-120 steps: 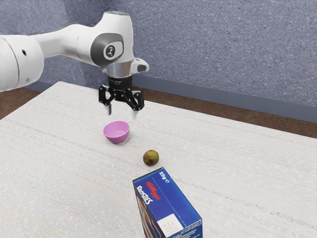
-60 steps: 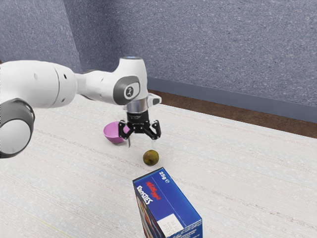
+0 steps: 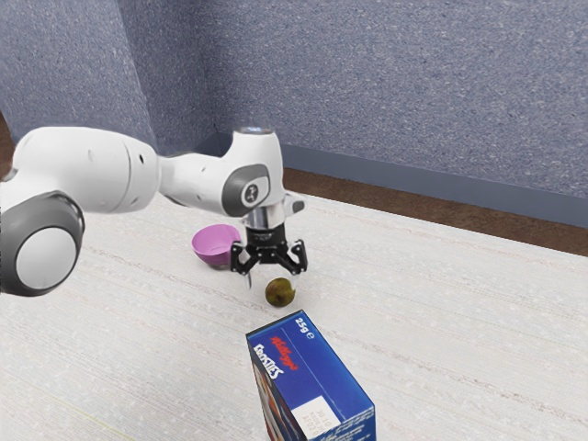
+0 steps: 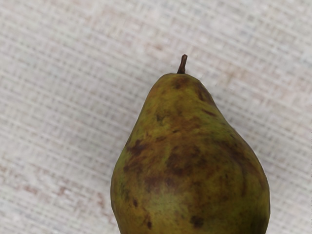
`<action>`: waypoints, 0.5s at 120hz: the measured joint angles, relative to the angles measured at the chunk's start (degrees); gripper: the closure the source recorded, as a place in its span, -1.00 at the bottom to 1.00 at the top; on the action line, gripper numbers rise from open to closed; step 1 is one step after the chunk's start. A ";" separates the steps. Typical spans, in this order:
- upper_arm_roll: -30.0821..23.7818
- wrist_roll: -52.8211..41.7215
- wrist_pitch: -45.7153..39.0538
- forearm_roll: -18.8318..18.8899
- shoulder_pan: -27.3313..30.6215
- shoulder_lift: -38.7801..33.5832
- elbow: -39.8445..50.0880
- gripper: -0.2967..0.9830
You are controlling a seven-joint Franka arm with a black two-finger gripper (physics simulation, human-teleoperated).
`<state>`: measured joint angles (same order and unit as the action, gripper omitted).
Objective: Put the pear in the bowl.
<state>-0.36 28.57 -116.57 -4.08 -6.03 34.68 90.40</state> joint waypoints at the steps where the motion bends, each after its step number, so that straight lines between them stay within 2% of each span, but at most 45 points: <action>1: -0.01 0.03 -0.06 -0.01 0.01 0.05 0.00 -0.54; 60: -0.78 0.48 -3.60 -0.26 0.32 3.75 -1.72 -0.54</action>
<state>-1.14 29.05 -120.17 -4.33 -5.72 38.43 88.68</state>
